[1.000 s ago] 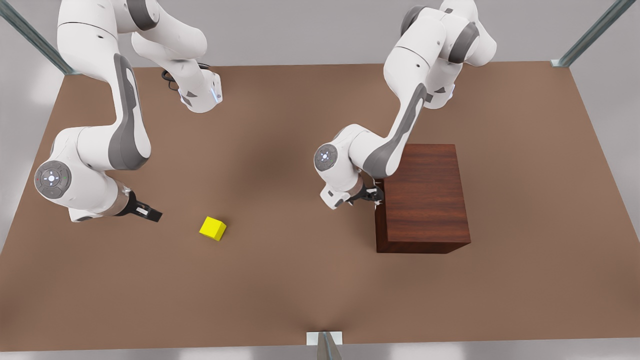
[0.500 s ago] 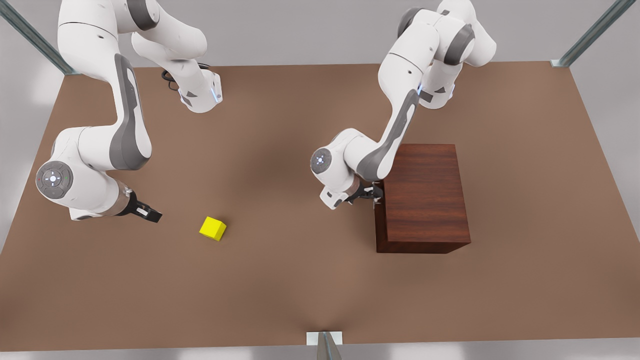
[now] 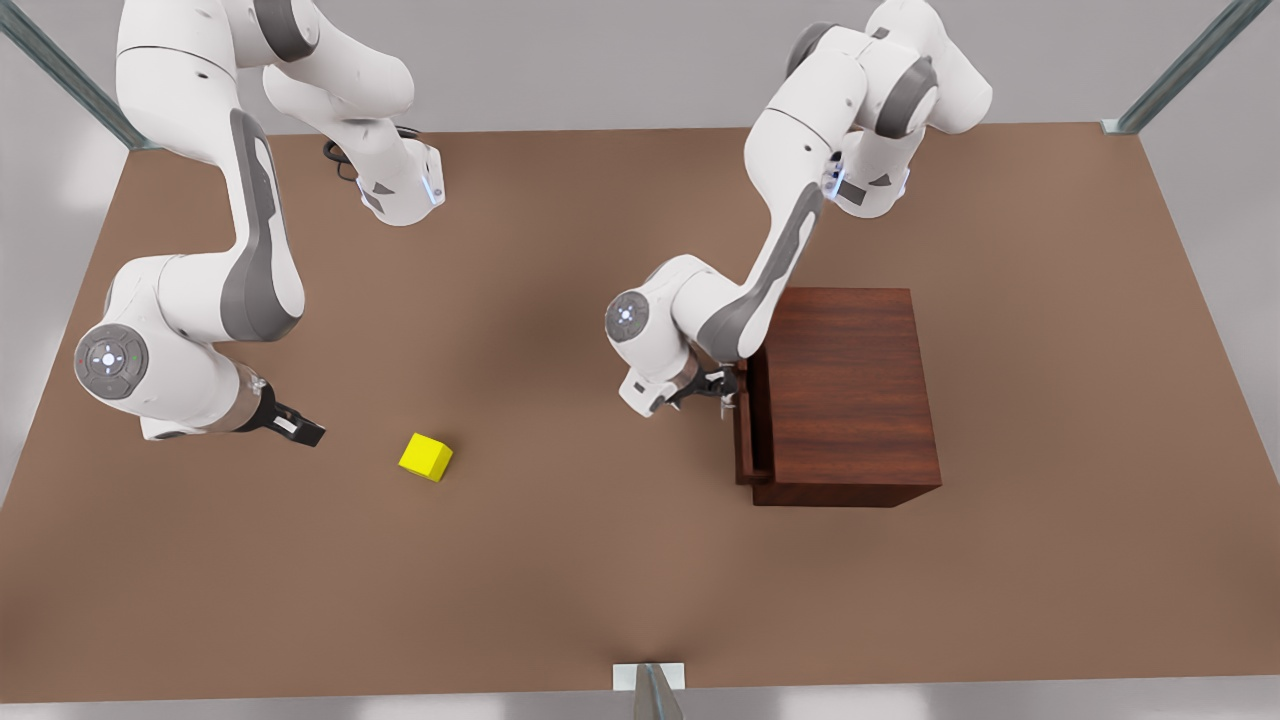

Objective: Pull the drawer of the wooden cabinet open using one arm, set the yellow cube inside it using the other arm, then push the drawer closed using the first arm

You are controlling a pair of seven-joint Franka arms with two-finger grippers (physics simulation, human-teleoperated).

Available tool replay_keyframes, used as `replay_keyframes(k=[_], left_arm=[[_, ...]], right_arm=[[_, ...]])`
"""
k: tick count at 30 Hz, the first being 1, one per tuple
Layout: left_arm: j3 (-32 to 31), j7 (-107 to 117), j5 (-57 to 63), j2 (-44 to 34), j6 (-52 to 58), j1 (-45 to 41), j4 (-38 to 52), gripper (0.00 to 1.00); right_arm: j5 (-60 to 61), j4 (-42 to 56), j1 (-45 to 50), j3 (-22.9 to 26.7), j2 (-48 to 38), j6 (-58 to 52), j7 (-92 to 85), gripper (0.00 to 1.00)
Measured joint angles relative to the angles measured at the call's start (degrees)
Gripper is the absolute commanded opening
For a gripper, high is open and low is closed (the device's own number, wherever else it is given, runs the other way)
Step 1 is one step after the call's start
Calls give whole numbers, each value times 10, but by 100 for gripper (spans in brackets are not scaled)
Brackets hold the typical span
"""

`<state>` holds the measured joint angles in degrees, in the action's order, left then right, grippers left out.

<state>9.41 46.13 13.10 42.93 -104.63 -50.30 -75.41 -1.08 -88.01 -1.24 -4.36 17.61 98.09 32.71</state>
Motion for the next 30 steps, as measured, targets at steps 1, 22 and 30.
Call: replay_keyframes(k=[1,22,30], left_arm=[[0,4,0,1,-1,-2,1,100],[-15,93,5,36,-44,-49,50,100],[-15,124,18,-66,57,-85,61,100]], right_arm=[[0,0,0,0,0,0,1,100],[0,0,1,-1,2,0,7,100],[0,0,1,-2,4,0,9,100]])
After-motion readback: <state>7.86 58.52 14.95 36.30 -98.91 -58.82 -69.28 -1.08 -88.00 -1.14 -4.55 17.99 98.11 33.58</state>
